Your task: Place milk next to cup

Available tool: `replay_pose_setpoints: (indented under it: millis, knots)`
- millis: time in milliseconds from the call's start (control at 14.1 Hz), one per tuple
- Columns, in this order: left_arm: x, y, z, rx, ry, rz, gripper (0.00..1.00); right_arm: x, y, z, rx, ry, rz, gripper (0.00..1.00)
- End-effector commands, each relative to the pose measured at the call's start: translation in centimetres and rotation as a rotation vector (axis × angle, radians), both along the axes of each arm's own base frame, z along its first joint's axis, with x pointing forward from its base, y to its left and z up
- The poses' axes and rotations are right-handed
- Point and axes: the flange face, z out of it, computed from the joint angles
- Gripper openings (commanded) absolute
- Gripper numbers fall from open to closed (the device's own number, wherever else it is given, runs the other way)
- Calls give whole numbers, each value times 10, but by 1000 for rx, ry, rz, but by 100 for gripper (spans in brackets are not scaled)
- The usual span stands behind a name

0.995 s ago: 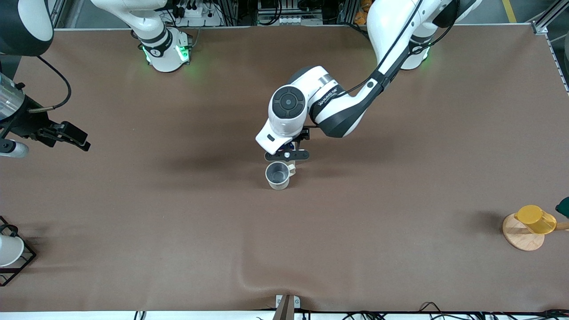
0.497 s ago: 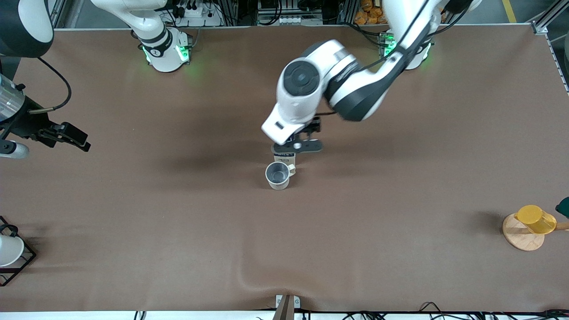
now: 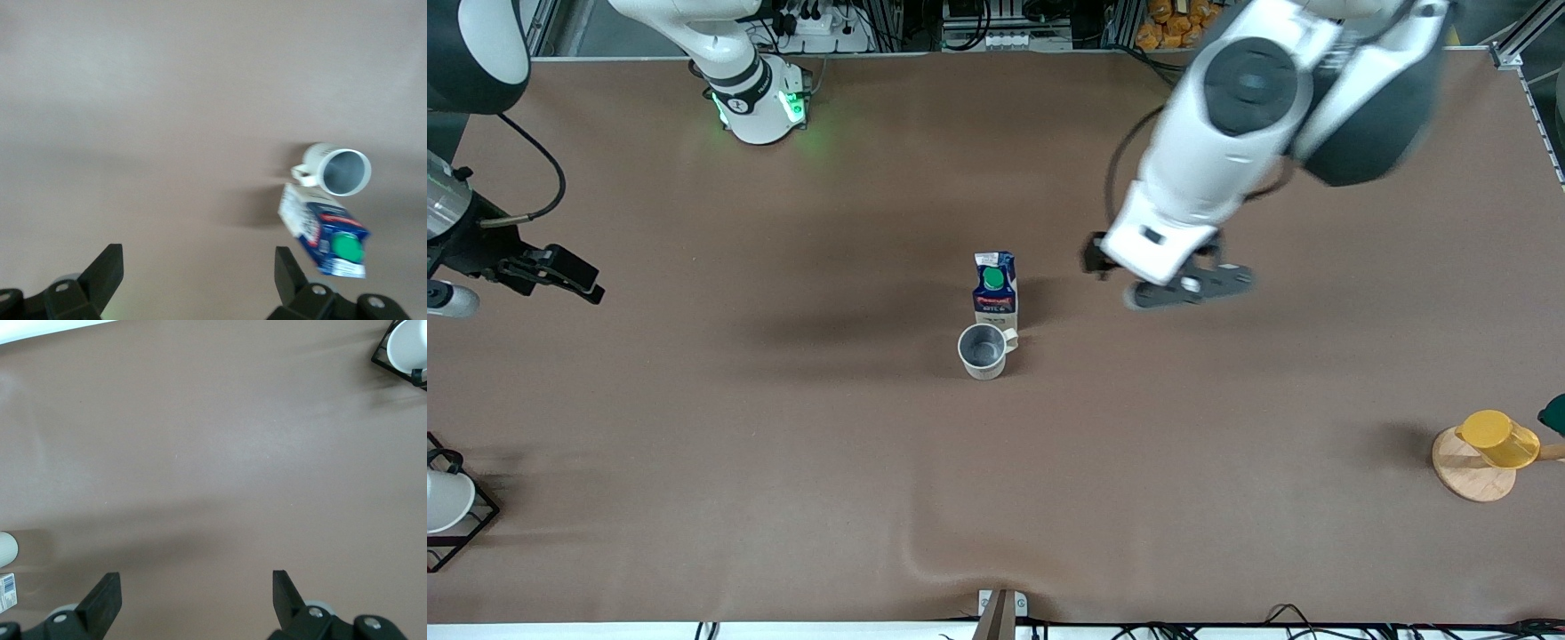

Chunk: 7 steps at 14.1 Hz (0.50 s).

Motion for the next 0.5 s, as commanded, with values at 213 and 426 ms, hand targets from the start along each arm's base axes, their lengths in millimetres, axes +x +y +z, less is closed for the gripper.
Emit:
replay_pose_setpoints:
  millis: [213, 426]
  knots:
    - [8, 108, 23, 61, -7, 41, 100, 2, 4, 19, -11, -7, -1, 100]
    - [4, 163, 36, 80, 2, 24, 100, 0, 4, 19, -9, 6, -4, 100]
